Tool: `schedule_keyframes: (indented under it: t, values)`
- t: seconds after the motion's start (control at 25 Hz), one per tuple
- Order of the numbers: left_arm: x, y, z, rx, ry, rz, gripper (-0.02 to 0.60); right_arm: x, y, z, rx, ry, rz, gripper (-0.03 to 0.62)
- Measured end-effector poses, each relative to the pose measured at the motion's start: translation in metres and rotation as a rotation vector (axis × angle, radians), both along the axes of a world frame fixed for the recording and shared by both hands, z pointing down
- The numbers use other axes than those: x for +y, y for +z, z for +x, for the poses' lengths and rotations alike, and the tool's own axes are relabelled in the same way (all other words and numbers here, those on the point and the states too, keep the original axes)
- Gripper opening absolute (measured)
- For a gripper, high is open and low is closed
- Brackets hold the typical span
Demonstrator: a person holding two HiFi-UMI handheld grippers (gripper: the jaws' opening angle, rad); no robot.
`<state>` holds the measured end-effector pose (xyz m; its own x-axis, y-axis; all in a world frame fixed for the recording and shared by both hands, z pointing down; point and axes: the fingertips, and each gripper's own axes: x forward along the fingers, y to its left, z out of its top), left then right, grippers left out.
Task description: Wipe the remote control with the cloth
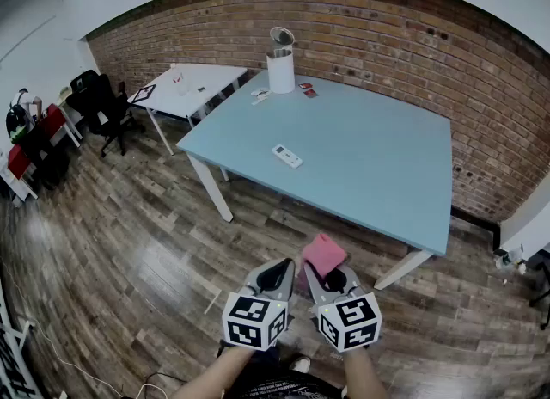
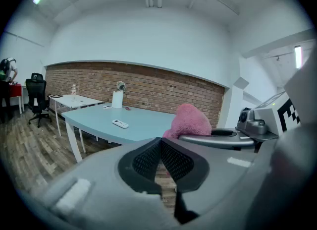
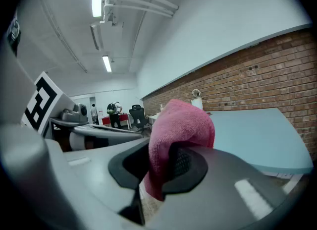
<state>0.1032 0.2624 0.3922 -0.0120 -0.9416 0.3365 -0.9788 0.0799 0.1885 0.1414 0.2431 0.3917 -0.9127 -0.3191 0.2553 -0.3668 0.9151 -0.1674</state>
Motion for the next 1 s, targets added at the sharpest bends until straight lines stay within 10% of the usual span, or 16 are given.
schedule_keyframes:
  t: [1.0]
  values:
    - [-0.084, 0.035, -0.129, 0.068, 0.125, -0.037, -0.003, -0.076, 0.024, -0.122, 0.092, 0.079, 0.004, 0.057]
